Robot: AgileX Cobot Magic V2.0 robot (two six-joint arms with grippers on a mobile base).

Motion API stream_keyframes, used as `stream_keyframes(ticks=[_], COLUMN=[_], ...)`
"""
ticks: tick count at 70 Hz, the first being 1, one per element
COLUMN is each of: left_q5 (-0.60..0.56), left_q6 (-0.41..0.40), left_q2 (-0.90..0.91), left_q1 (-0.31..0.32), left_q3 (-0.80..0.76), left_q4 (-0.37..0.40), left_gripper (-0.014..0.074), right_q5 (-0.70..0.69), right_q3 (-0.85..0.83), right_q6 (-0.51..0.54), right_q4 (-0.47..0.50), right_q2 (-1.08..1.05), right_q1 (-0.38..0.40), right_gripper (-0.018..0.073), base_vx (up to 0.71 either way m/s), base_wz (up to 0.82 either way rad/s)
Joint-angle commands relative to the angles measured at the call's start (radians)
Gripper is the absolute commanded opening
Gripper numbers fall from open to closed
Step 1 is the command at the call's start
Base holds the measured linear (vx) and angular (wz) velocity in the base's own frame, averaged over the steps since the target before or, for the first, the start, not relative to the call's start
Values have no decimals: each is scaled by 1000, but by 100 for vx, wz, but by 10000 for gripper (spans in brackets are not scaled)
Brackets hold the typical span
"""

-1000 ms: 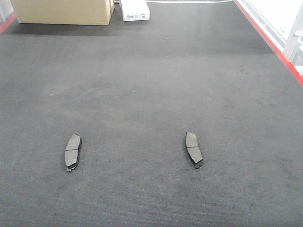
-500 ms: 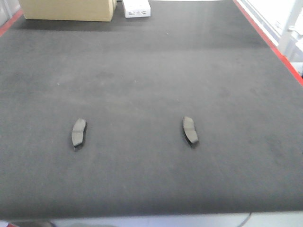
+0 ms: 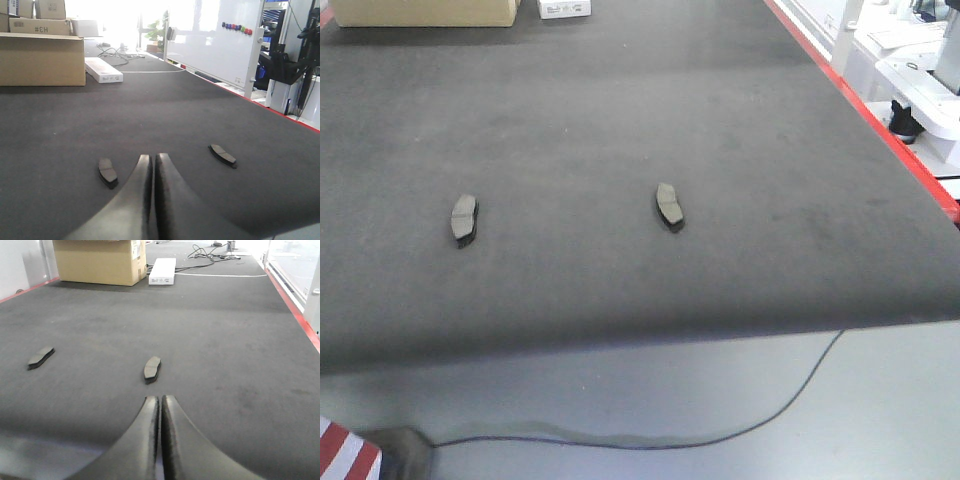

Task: Move and align brake pads A on conveyor
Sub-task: 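Back the base away from the conveyor and turn toward the aisle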

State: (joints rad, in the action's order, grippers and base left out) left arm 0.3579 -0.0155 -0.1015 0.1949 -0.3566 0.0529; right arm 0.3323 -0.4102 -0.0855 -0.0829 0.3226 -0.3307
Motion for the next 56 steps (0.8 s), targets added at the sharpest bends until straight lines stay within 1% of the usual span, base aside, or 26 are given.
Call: stream_keyframes(ticks=[1, 39, 56], left_q5=[-68, -68, -68], left_q6=[0, 0, 0], left_q2=[-12, -12, -12], left_q1=[6, 6, 6], left_q3=[-23, -23, -23], left_q4=[3, 3, 3], left_gripper=[-6, -6, -6], right_q5=[-73, -73, -73], right_q3=[-27, -27, -27], right_q6=[9, 9, 9], right_q4=[-10, -10, -10], right_q2=[9, 9, 9], right_q1=[2, 2, 2], right_gripper=[-6, -6, -6], base_vx=[-27, -27, -19], base_wz=[-3, -5, -28])
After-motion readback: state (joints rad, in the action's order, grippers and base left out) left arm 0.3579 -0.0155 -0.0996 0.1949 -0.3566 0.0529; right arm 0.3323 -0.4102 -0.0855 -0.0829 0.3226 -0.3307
